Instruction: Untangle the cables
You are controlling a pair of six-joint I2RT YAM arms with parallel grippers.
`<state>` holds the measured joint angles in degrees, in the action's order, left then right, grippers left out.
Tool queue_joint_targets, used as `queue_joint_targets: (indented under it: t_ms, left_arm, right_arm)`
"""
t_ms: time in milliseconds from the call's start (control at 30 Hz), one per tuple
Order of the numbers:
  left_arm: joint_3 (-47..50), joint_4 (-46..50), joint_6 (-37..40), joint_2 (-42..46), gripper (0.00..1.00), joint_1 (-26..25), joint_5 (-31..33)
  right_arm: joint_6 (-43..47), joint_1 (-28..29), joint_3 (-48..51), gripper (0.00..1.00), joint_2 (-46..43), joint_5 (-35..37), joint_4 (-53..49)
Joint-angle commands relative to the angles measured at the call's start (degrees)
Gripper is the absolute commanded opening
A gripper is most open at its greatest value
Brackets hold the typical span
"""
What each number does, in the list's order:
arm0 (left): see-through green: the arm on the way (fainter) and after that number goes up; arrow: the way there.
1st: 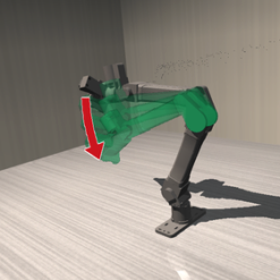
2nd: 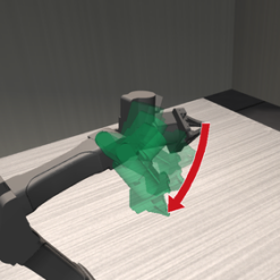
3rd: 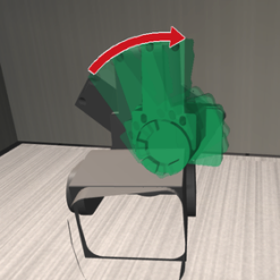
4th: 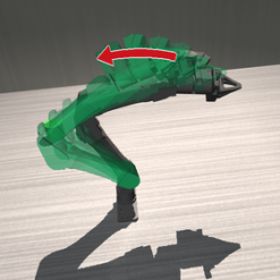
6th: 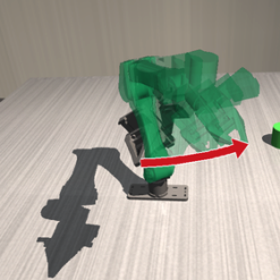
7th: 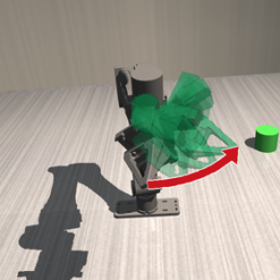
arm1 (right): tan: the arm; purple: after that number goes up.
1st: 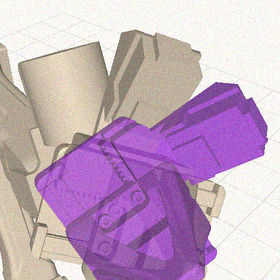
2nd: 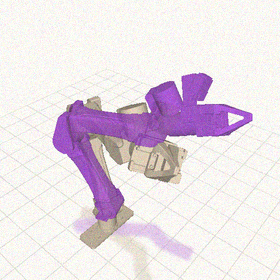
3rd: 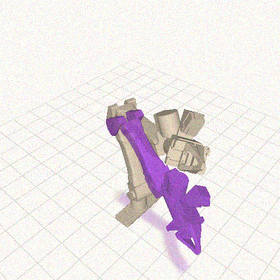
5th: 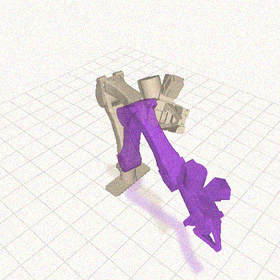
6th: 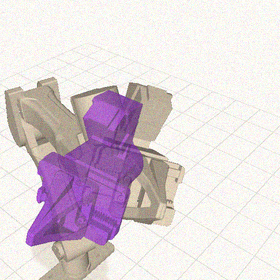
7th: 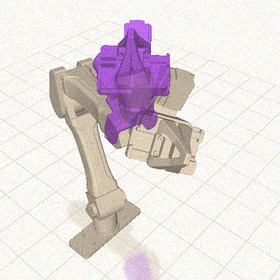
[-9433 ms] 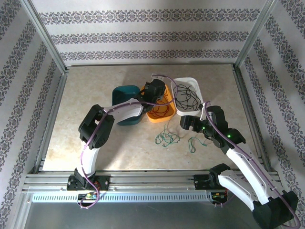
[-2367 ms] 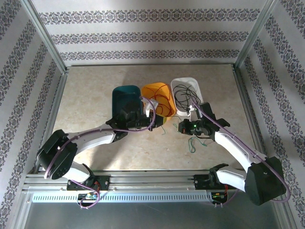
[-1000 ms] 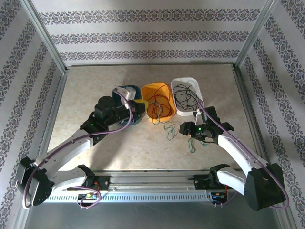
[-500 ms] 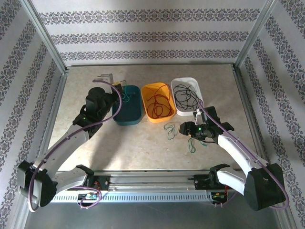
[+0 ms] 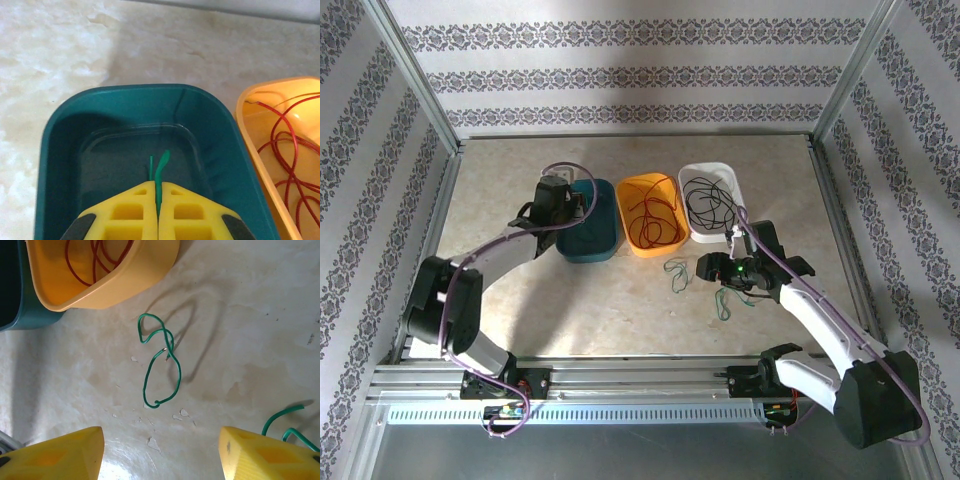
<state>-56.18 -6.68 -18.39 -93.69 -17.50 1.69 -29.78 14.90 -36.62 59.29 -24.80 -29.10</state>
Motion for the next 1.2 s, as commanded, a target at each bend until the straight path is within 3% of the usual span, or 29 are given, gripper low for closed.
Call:
queue_joint_targets:
  t_ms: [0,367,667,867,967,1167]
  left_arm:
    - [-3.4,3.9,0.4,-4.4,0.0,0.6,-1.6]
    - [-8.6,4.2,0.1,-17.7,0.0,1.3,-0.9]
    - [-11.9,3.1,1.9,-14.9,0.02,1.2,-4.9]
    - [-14.1,1.1,2.3,-10.3,0.45,1.2,-7.8]
    - [-13.3,-2.2,2.0,-7.1,0.62,1.2,-9.2]
    - [-9.0,-3.9,5.6,2.4,0.74,-2.1,-11.6]
  right_arm:
    - [1.1,0.7,-1.3,0.62,-0.8,1.0,-1.5]
    - [1.2,0.9,-1.5,0.62,-2.4,2.0,-2.9]
    - [1.4,1.2,-2.0,0.63,-2.0,2.3,-2.8]
    - [1.2,1.5,-2.0,0.63,-2.1,2.6,-2.5]
    - [1.4,1.7,-2.0,0.63,-2.2,2.6,-2.5]
    - [2.1,3.2,-1.2,0.63,-1.4,2.7,-2.5]
